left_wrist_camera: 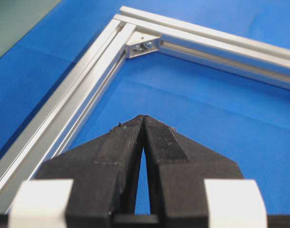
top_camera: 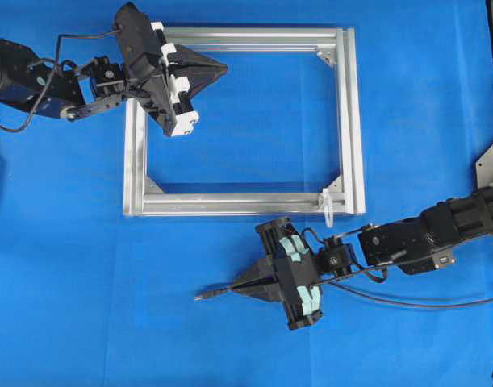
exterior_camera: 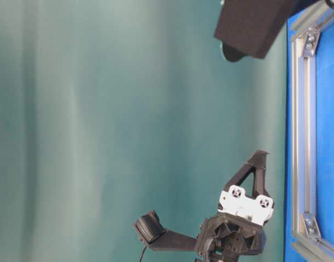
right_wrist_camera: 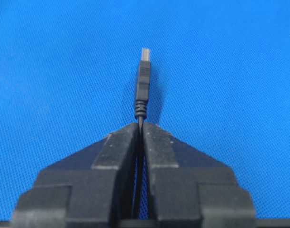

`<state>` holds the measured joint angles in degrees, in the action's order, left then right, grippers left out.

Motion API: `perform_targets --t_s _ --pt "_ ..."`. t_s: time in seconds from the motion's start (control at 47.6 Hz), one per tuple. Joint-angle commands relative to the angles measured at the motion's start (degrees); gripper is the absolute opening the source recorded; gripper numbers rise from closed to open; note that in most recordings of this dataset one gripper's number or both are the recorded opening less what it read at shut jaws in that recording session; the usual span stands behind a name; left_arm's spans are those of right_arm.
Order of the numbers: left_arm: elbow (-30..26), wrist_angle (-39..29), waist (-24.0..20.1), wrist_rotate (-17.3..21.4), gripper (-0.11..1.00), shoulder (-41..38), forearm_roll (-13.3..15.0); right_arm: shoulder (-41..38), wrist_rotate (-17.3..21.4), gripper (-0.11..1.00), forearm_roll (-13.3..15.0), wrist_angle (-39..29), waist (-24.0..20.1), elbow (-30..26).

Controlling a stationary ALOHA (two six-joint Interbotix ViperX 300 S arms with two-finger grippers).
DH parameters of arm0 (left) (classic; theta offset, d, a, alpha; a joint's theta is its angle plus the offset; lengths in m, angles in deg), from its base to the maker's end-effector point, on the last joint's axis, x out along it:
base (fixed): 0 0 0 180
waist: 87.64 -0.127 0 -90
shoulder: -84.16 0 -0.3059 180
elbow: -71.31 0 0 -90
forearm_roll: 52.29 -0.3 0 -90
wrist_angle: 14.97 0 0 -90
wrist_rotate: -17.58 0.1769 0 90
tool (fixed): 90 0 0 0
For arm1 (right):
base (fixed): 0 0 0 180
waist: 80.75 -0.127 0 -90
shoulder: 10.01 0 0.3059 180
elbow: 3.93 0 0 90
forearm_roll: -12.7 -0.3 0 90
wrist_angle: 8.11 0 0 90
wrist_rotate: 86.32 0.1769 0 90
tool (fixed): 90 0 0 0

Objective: Insert the wire through the string loop located on the right side.
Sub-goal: 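Close the right gripper on the cable just behind the USB plug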

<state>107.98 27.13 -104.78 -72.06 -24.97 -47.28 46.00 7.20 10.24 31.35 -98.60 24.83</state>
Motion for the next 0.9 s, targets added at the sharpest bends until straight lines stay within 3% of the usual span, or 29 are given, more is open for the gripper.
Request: perform_targets --t_s 0.0,0.336,0.672,0.882 --pt "-0.53 0.26 -0.26 0.09 0.0 1.76 -0.18 0.79 -0.09 -0.04 0.18 0.09 -0.18 -0.79" --pt "-0.53 0.18 -0.18 0.0 0.0 1.76 -0.18 2.2 0.09 -0.04 0.26 -1.32 -0.18 -0.7" --pt "-0.53 0.09 -0.26 0.09 0.0 1.76 -0.18 12.83 0.0 -0.04 0.26 -12.57 0.0 -0.97" --pt "-0.53 0.09 -0.26 0.0 0.0 1.76 -0.18 15.64 -0.09 -0.04 0.26 -15.56 0.18 -0.97"
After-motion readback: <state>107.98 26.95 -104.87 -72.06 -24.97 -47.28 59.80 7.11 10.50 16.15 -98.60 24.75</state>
